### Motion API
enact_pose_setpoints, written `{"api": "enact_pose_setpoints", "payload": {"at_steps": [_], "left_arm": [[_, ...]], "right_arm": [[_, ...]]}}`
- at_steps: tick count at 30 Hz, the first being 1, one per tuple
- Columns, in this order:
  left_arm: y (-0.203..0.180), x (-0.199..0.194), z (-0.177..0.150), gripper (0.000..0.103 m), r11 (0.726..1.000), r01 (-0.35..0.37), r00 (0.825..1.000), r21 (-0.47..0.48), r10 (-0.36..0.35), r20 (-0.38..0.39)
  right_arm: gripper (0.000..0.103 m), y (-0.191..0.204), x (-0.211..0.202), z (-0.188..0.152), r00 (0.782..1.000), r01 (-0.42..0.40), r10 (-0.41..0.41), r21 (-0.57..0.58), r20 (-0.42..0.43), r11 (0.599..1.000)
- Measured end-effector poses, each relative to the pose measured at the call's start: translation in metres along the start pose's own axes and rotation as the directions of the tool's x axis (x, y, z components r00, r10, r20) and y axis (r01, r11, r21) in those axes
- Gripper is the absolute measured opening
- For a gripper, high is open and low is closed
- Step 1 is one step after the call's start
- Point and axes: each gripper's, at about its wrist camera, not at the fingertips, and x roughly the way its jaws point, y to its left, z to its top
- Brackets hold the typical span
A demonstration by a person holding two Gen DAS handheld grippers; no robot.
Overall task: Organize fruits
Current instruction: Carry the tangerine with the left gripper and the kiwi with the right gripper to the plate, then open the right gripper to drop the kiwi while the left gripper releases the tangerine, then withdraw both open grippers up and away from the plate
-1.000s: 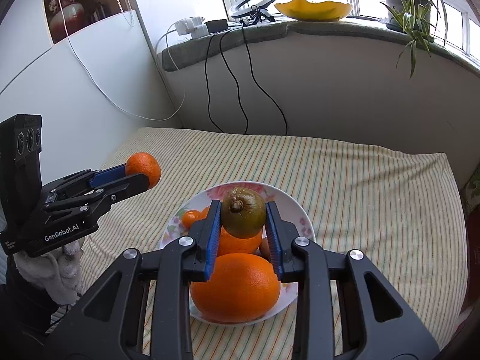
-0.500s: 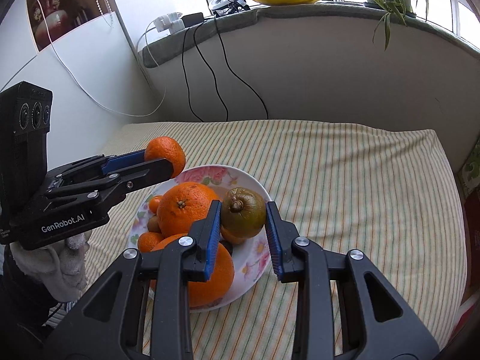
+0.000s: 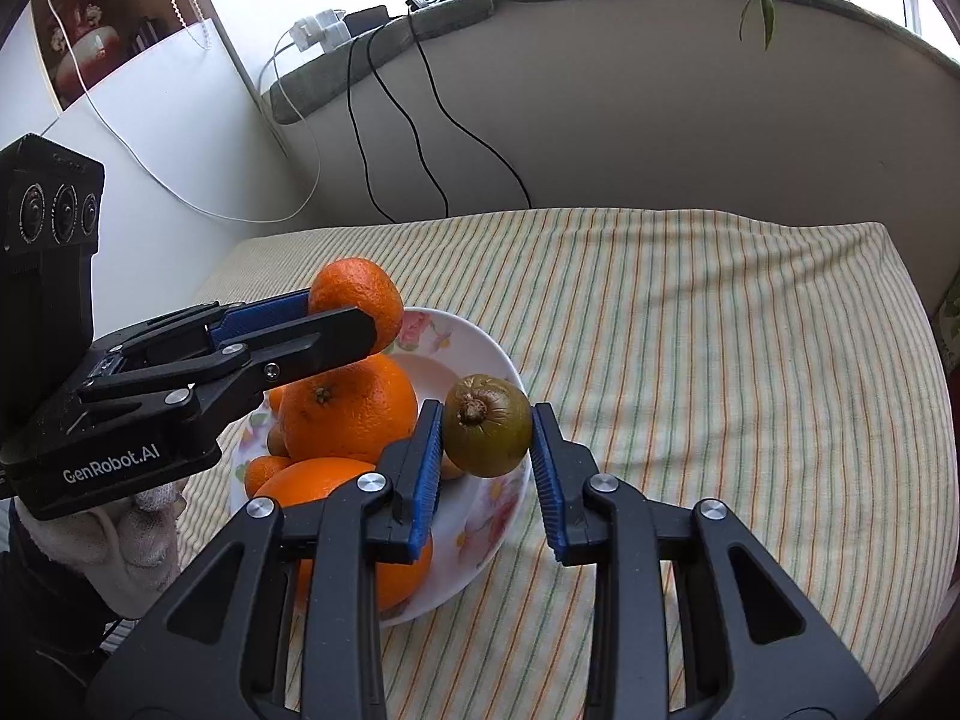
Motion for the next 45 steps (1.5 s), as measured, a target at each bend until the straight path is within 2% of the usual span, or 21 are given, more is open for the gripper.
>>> {"api": "enact_pose_setpoints", "payload": {"at_steps": [25,27,29,31,32,42,45], "left_arm": [[-0.0026,0.0029,0.0009,0.038,1.000,-0.005,1.000,0.004,0.005,-0.006],[-0.0024,0.0019,0.0011,0.049,1.000,-0.005,1.000,0.003,0.005,0.000],[-0.0024,-0.0005,0.0019,0.051,1.000,-0.005,1.000,0.001,0.005,0.011],[-0.0021,-0.0020,0.0025,0.051,1.000,-0.009,1.000,0.001,0.009,0.016],[-0.0017,-0.0023,0.0025,0.051,1.000,-0.011,1.000,-0.001,0.011,0.018],[-0.0019,-0.0049,0.0011,0.051,1.000,-0.015,1.000,0.003,0.015,0.020],[-0.0028,-0.0063,0.0009,0.059,1.000,-0.018,1.000,0.007,0.018,0.022]], "right_arm": [[0.031,0.0073,0.0073,-0.0035,1.000,-0.020,0.020,-0.036,-0.020,0.999],[0.032,0.0073,0.0082,-0.0038,1.000,-0.020,0.019,-0.037,-0.022,0.999],[0.034,0.0073,0.0088,-0.0045,1.000,-0.021,0.020,-0.039,-0.023,0.999],[0.054,0.0082,0.0073,-0.0051,1.000,-0.017,0.016,-0.041,-0.012,0.999],[0.056,0.0090,0.0058,-0.0051,1.000,-0.015,0.015,-0.044,-0.003,0.999],[0.063,0.0095,0.0007,-0.0044,1.000,-0.012,0.012,-0.050,0.009,0.999],[0.063,0.0100,-0.0009,-0.0047,1.000,-0.005,0.005,-0.051,0.011,0.999]]}}
